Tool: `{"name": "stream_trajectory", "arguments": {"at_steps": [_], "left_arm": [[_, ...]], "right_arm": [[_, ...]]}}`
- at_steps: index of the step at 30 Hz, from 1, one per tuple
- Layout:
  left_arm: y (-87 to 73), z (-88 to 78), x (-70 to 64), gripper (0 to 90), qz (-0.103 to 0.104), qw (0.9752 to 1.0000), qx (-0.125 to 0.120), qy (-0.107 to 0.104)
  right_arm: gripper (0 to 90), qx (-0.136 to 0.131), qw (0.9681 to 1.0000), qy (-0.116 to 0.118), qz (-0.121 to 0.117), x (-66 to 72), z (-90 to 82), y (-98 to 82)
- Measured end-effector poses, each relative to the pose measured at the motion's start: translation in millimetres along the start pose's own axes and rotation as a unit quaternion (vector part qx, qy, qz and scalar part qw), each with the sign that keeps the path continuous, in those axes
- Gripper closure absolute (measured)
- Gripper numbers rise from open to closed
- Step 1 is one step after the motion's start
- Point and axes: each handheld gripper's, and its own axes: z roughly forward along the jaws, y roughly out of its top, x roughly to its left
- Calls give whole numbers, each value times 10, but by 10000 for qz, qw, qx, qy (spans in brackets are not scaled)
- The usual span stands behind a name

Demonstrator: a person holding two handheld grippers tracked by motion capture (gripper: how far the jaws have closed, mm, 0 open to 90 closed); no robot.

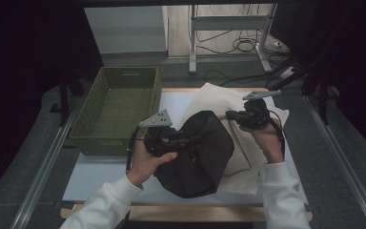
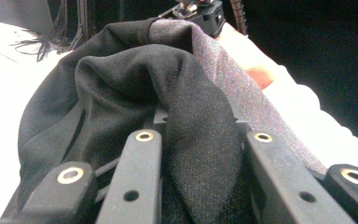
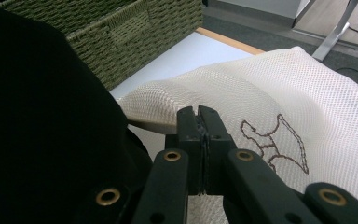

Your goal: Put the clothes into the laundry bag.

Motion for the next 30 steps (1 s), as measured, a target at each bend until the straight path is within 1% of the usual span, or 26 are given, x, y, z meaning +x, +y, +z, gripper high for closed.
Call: {"name": "stream_trajectory", "arguments": {"at_steps": [7,14,18,23,26,28,30], "left_arm": [[-83,172,28,750,-45,9999,142,27],[-116,362,66,749,6,9995,275,131],[-145,469,109,749,-21,9991,383,179],[-183,584,165,747,23,9981,539,290],[-219,650,204,746,66,9972,625,405],[-246,691,235,746,39,9969,658,431],[-275,735,258,745,82,9962,717,481]], "right_arm": [[890,-62,10000,-9,4,-5,-47,7],[890,-109,9999,1,-8,15,-85,22],[890,-122,9999,1,-23,15,-90,23],[890,-112,9999,4,-21,11,-89,21],[890,-102,9999,-2,-27,12,-83,20],[890,-92,10000,-2,-33,14,-80,20],[890,-89,10000,-1,-37,18,-80,21]]}}
